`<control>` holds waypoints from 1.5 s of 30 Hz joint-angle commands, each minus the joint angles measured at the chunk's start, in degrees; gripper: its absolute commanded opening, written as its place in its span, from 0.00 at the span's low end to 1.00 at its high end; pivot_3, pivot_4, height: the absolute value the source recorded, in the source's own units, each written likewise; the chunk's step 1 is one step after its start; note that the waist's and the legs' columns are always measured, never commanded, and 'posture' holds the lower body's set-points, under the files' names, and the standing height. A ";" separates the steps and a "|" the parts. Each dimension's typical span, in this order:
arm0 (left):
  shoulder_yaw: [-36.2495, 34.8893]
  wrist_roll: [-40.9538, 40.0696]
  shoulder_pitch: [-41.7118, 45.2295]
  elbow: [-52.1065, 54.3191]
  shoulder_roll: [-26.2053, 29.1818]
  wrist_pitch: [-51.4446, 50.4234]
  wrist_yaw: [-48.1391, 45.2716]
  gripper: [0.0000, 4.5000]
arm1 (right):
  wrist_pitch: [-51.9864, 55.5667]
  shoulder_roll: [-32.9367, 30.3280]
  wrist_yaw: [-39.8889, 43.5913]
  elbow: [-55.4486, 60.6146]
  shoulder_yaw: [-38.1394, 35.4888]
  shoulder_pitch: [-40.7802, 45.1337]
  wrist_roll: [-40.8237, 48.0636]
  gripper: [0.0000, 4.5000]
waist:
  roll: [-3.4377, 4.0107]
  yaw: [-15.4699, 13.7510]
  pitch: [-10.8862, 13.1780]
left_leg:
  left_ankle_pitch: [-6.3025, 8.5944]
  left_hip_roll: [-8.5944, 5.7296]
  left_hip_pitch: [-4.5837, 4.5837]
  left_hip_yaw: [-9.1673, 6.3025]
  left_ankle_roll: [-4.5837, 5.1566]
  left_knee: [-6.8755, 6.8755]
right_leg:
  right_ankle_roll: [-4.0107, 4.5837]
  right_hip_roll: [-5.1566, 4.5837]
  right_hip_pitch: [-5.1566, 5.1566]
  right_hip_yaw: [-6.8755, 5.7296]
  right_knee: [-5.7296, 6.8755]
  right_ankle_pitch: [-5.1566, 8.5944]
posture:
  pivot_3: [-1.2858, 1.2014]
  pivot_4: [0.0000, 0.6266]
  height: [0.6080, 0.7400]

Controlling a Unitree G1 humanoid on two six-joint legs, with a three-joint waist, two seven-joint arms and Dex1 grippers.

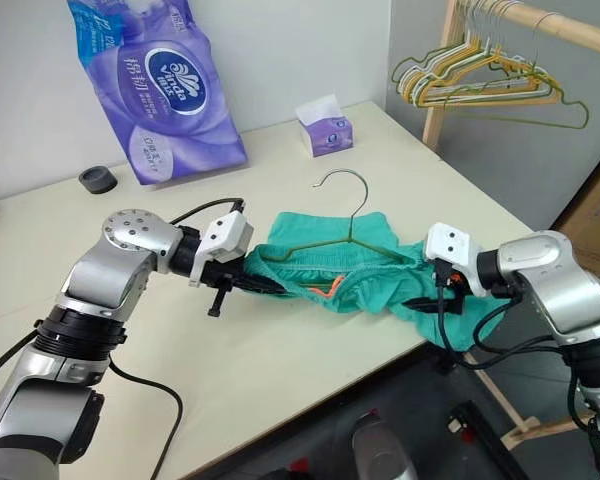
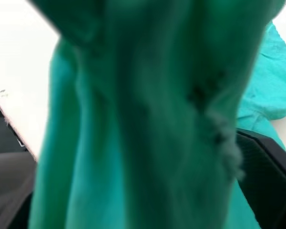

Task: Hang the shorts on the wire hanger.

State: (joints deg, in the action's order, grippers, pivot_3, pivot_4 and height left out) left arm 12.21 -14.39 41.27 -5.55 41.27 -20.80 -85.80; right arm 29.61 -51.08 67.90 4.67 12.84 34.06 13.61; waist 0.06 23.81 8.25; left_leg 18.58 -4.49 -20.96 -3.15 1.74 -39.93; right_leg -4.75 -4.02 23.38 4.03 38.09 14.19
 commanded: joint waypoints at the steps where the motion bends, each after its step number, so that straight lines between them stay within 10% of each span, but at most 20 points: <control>1: -1.03 -0.88 0.70 1.70 1.11 0.69 -0.44 0.00 | 0.74 0.15 2.11 0.34 -0.07 2.62 0.34 0.73 | -0.01 -0.02 -0.01 | 0.00 0.00 0.00 0.00 0.00 0.00 | 0.00 0.00 0.00 0.00 0.00 0.00 | 0.36 0.13 1.00; 11: -1.10 -0.75 -0.27 2.01 1.62 2.07 -0.16 0.00 | 2.76 0.79 4.90 2.65 0.33 3.63 1.42 0.01 | -0.07 -0.02 -0.12 | 0.00 0.00 0.00 -0.02 0.00 0.00 | 0.00 0.00 0.00 -0.01 0.00 0.00 | 0.36 0.12 1.00; 16: -2.72 -1.47 1.10 -1.19 -1.00 -0.74 4.33 0.00 | 4.77 0.96 5.30 4.29 -0.34 3.67 2.58 0.01 | -0.16 -0.12 -0.40 | 0.00 0.00 0.00 -0.02 0.00 0.00 | 0.00 0.00 0.00 -0.01 0.00 0.00 | 0.36 0.12 1.00; 22: -3.76 1.25 2.75 -8.17 0.43 5.74 4.86 0.40 | 7.01 0.64 5.16 5.65 -1.67 2.93 3.75 0.00 | -0.33 -0.06 -0.56 | 0.00 0.00 0.00 -0.05 -0.01 -0.01 | 0.00 0.00 0.00 -0.02 -0.01 0.00 | 0.35 0.12 1.00; 35: -15.47 -0.58 7.28 -18.22 6.80 5.80 13.82 0.40 | 16.76 -1.04 -0.69 4.48 -6.72 -0.01 6.98 0.00 | -0.40 -0.08 -0.63 | 0.00 -0.01 -0.02 -0.05 0.00 -0.02 | 0.00 0.00 0.02 -0.03 0.00 0.00 | 0.36 0.12 1.00; 45: -13.30 -7.42 -1.51 -2.23 5.76 -3.39 8.10 0.48 | 30.66 -3.82 -7.44 5.81 -17.01 -5.33 12.48 0.00 | -0.49 -0.26 -0.80 | 0.00 0.00 -0.07 -0.10 0.00 -0.02 | 0.01 -0.02 0.02 0.05 0.00 -0.01 | 0.35 0.12 1.00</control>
State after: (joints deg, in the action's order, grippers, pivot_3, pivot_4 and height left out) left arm -1.47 -19.15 39.72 -13.43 46.95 -22.25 -76.26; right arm 57.75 -53.29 62.07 9.75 0.65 28.69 24.82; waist -0.43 23.55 7.45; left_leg 18.58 -4.51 -21.05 -3.24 1.74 -39.95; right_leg -4.74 -4.06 23.39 4.08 38.06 14.19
